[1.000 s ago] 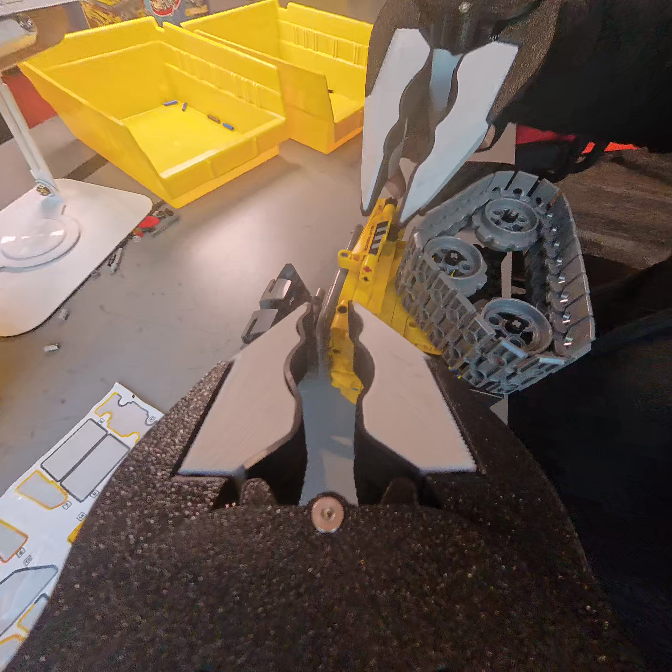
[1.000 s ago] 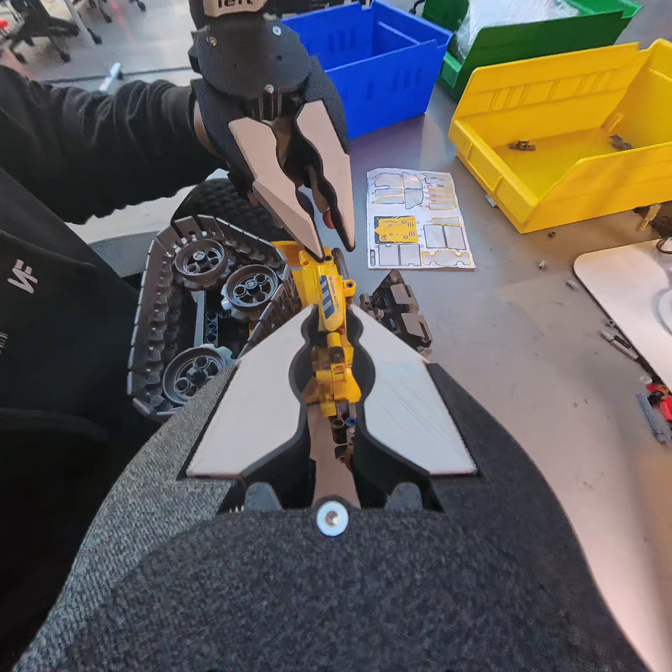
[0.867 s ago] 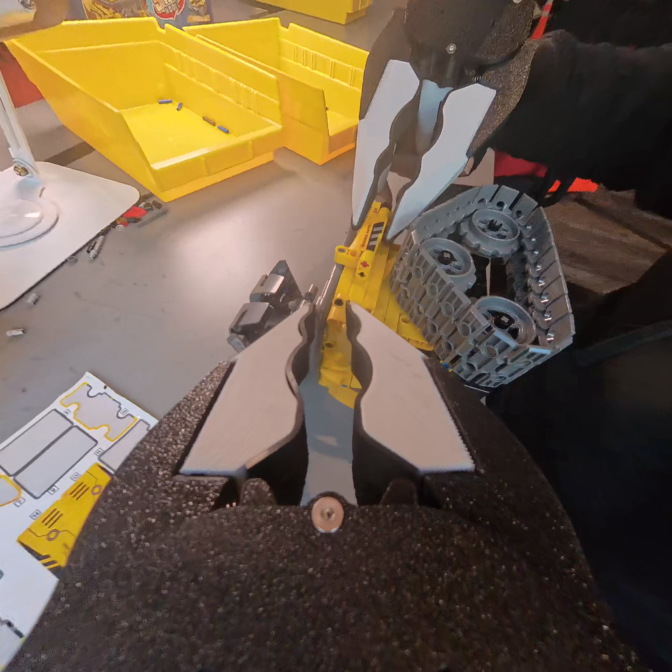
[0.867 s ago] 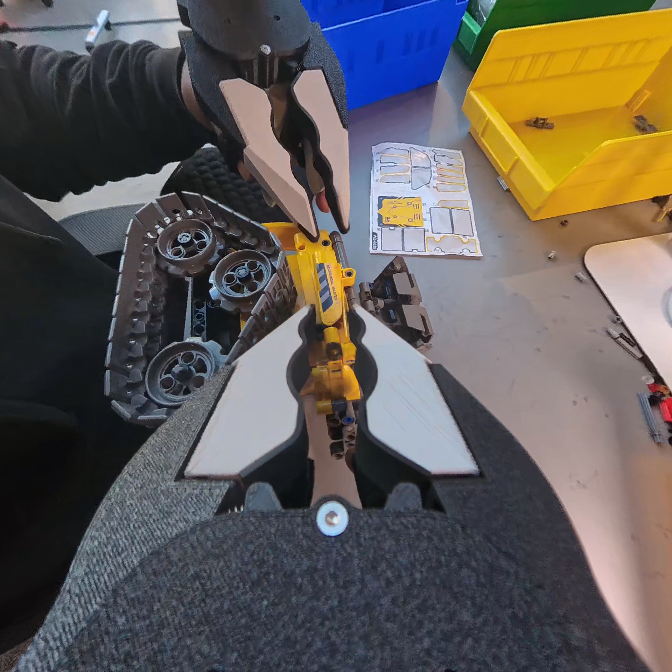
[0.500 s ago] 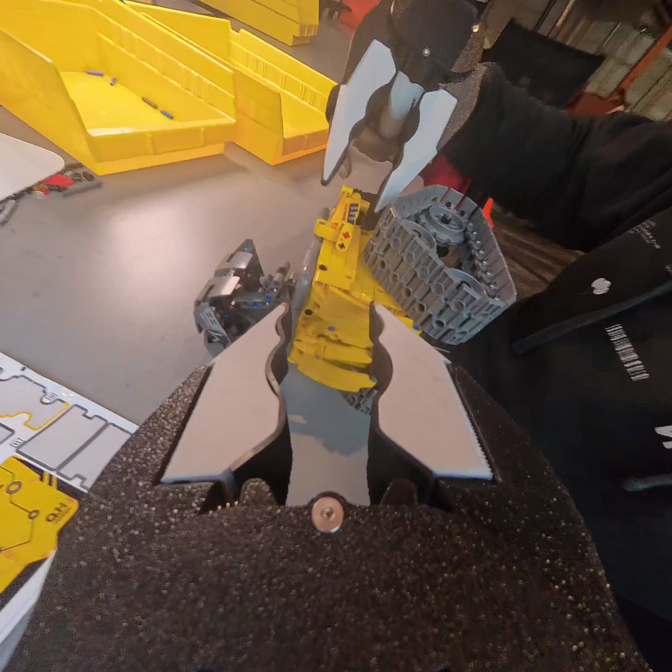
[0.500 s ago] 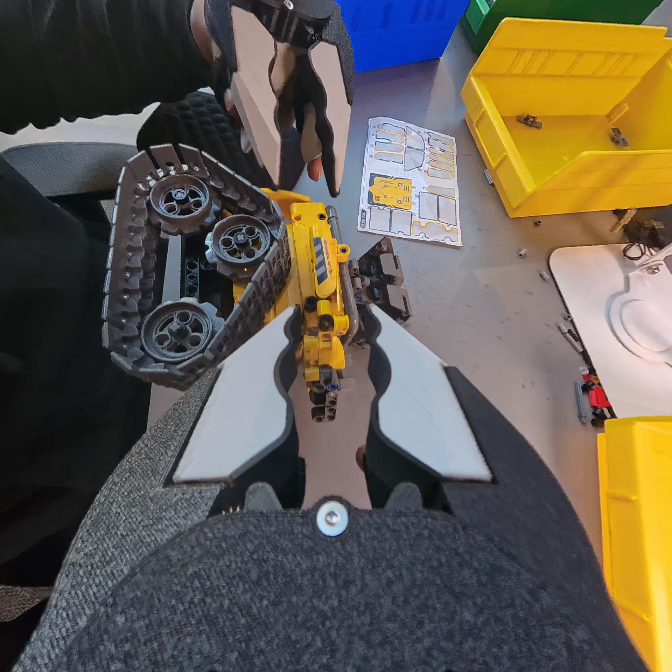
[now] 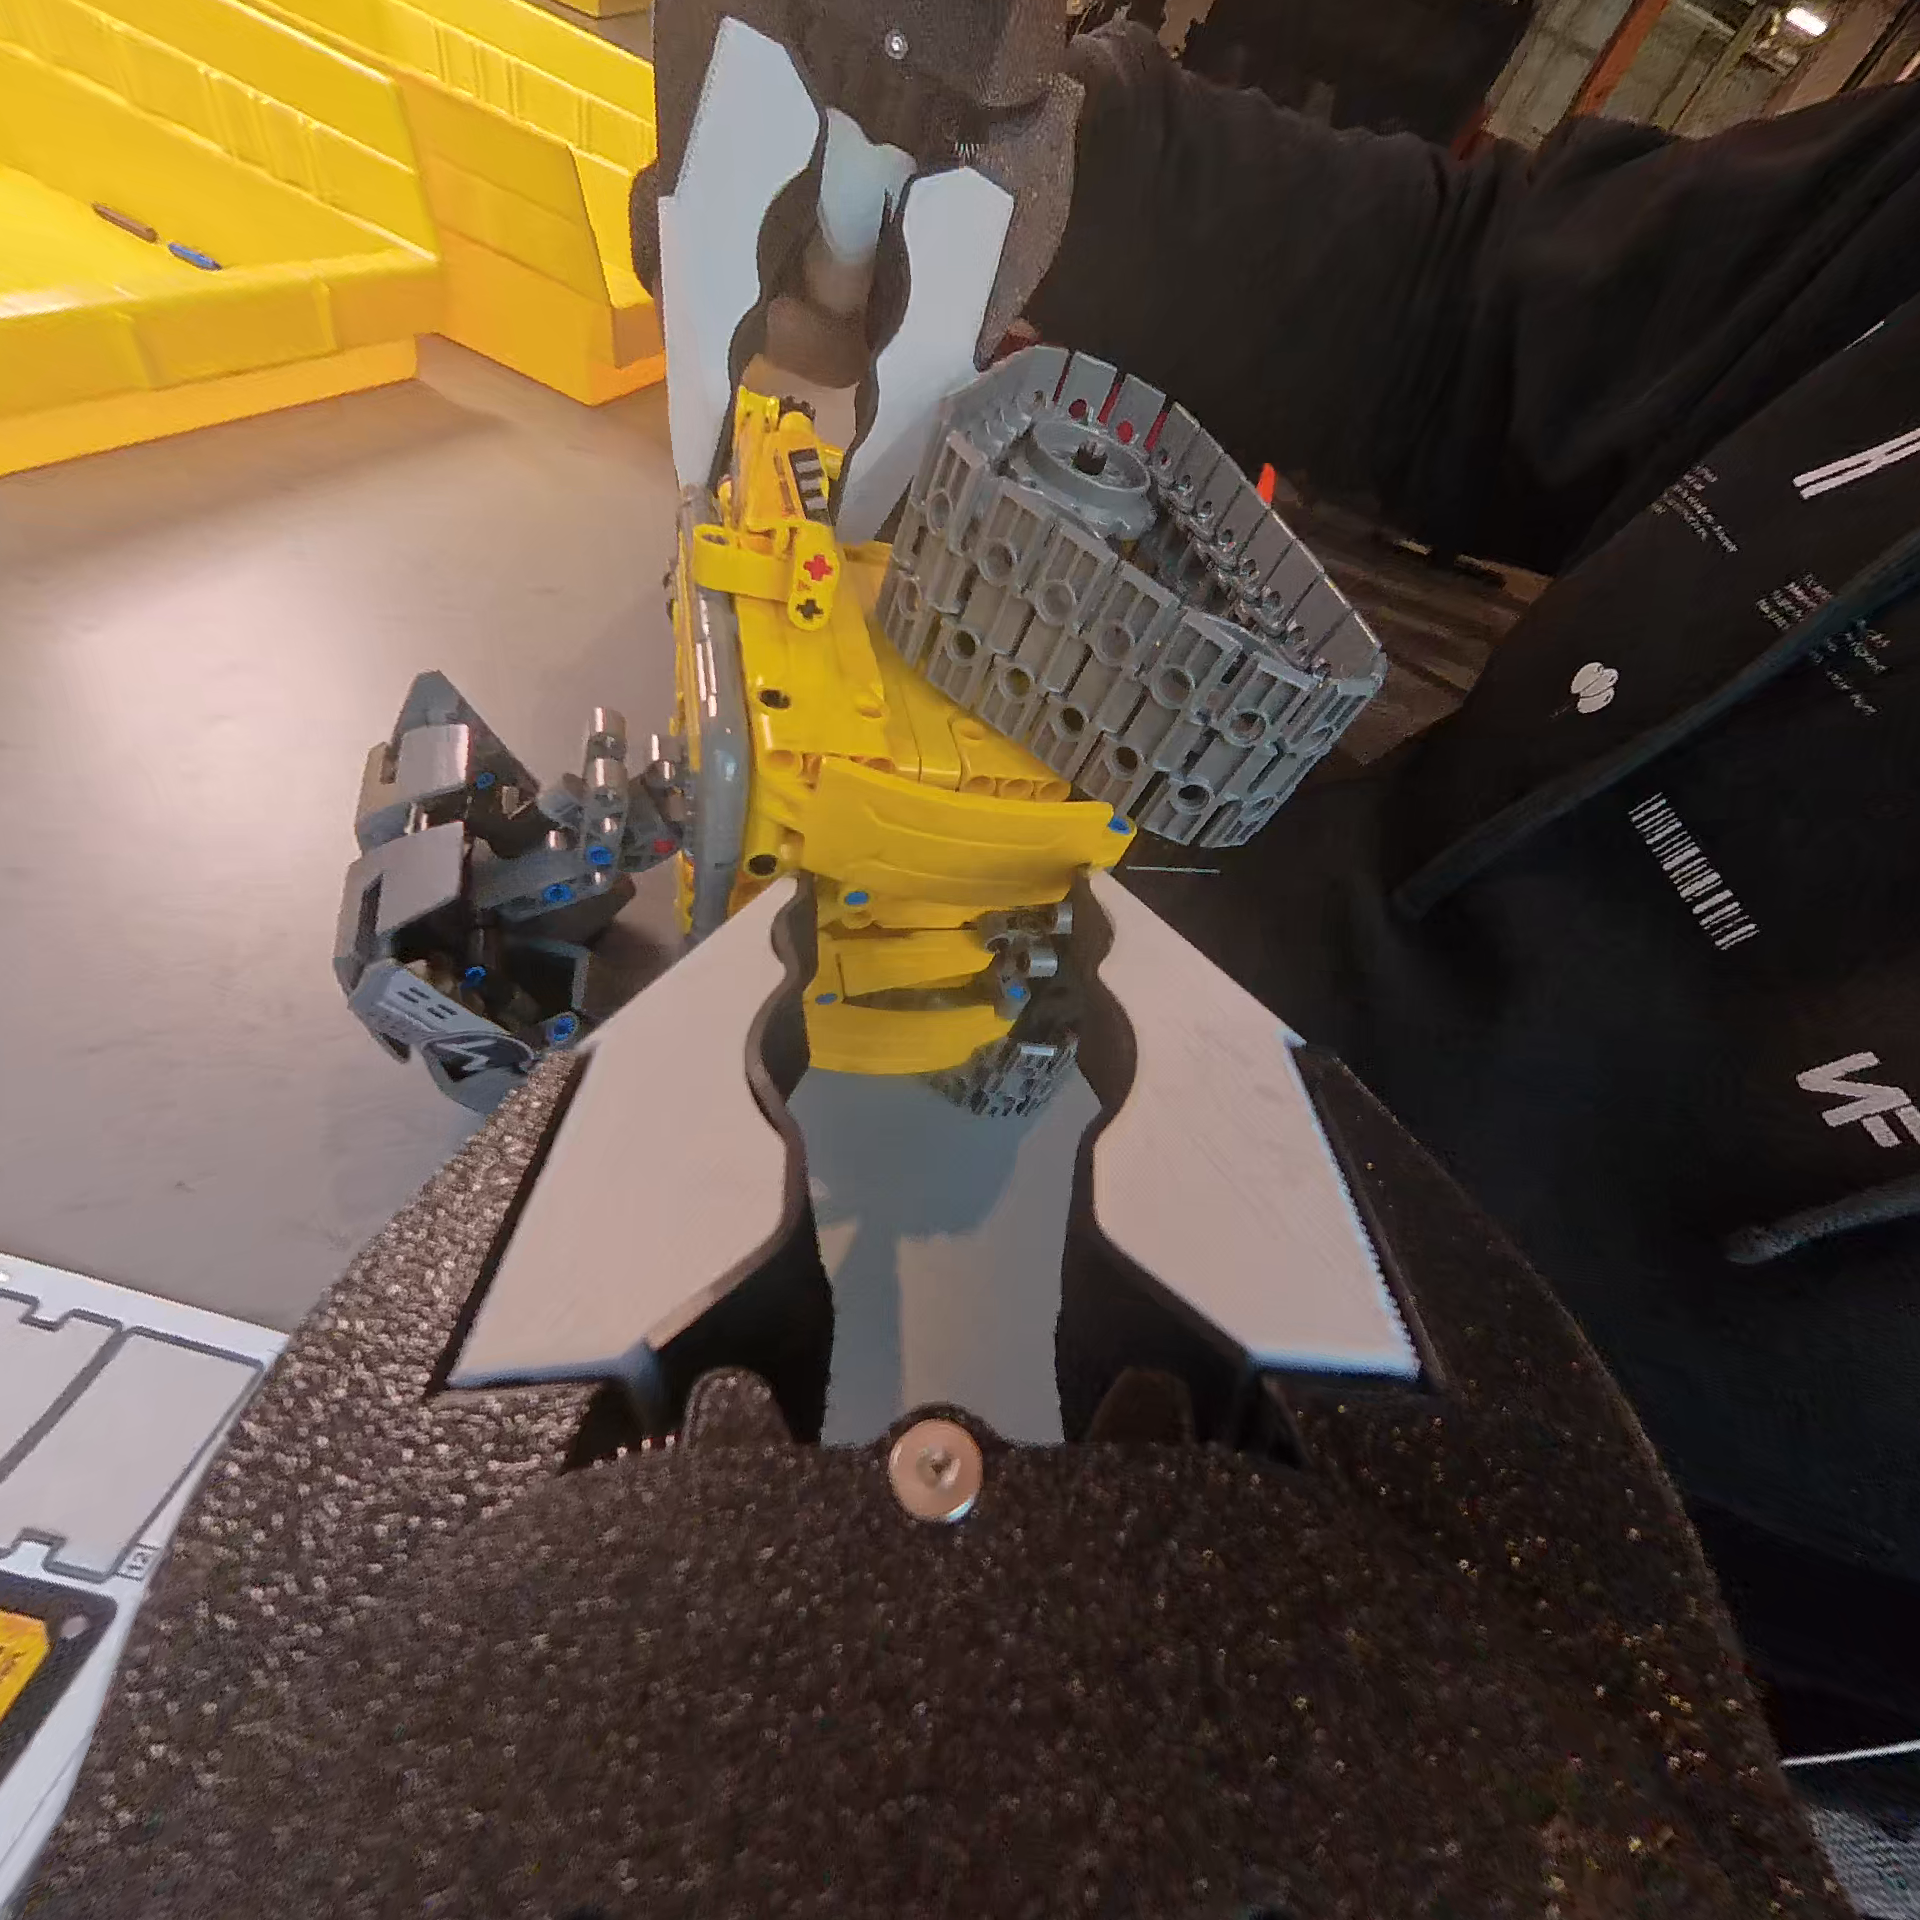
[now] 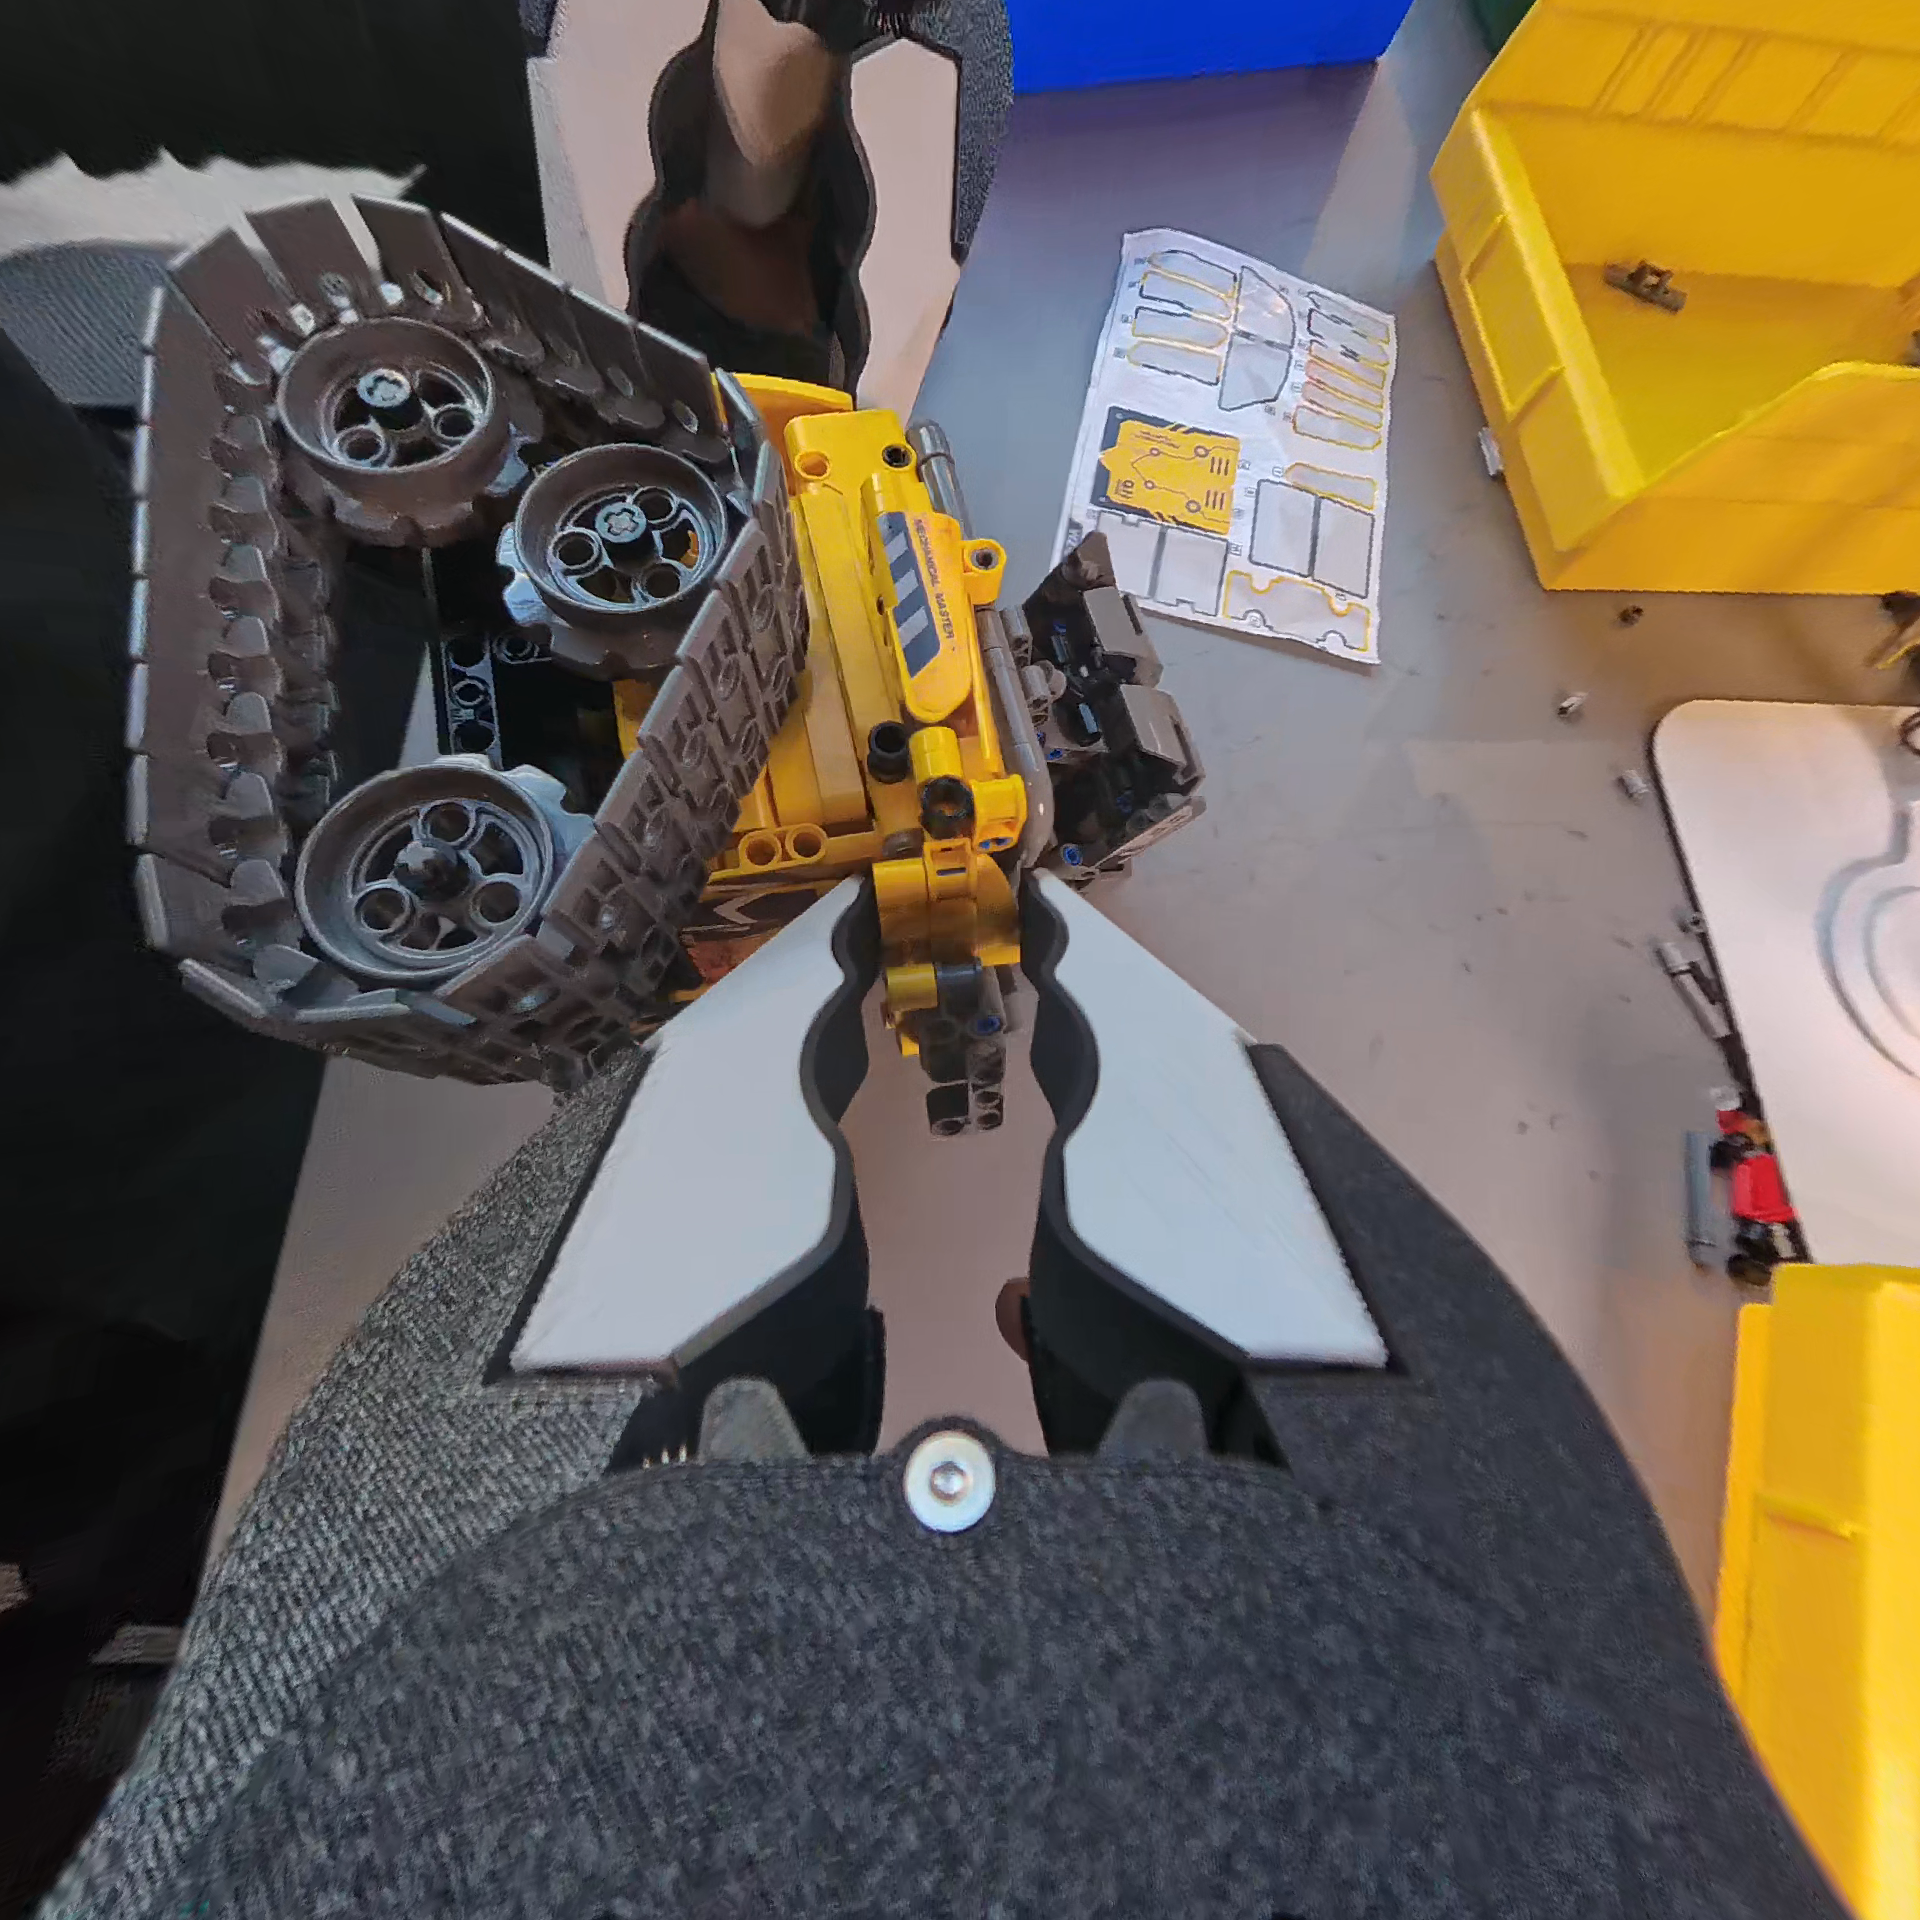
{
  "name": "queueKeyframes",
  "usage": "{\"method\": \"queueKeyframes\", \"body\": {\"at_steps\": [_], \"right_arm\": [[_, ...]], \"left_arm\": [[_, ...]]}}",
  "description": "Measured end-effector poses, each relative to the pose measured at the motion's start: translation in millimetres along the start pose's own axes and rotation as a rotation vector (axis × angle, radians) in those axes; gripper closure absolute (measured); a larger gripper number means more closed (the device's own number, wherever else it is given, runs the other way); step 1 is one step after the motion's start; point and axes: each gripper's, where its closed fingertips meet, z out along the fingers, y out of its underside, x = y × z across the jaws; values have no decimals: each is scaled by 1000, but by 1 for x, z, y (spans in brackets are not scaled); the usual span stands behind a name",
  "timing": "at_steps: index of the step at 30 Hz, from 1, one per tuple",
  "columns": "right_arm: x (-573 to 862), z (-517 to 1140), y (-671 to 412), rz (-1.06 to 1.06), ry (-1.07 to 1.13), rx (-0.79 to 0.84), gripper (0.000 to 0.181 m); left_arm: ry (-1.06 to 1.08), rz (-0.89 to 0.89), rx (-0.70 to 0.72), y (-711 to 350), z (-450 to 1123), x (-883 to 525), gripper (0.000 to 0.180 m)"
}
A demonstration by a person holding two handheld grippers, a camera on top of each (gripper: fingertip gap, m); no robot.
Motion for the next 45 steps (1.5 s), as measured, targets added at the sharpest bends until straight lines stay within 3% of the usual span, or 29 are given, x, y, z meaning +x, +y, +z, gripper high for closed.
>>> {"method": "queueKeyframes", "body": {"at_steps": [6,15,17,21,23,27,30,33,37,39,42,45], "right_arm": [[41,-7,-17,-207,222,8,154],[53,-32,-16,-645,686,132,154],[42,-34,-7,-684,725,123,154],[19,-21,31,-753,681,-16,147],[13,-23,35,-700,683,18,148],[11,-36,44,-476,585,12,141],[-3,-50,57,-108,416,43,140],[-37,-54,37,212,265,157,135],[-58,-23,35,217,330,78,143],[-45,-15,41,152,396,33,144],[-29,-10,47,188,327,45,144],[19,-20,68,200,430,5,157]], "left_arm": [[-168,191,-67,-20,-10,-28,133],[-536,781,-198,-31,6,-34,137],[-524,821,-166,-26,17,-21,147],[-404,712,-124,-12,35,-1,154],[-361,631,-90,-10,36,2,150],[-268,444,53,-27,16,5,143],[-285,285,79,-27,-7,-17,132],[-327,164,19,-7,-14,-44,118],[-318,136,-113,15,8,-56,106],[-334,157,-165,17,18,-59,112],[-440,178,-227,16,17,-73,121],[-515,184,-260,13,14,-87,133]]}}
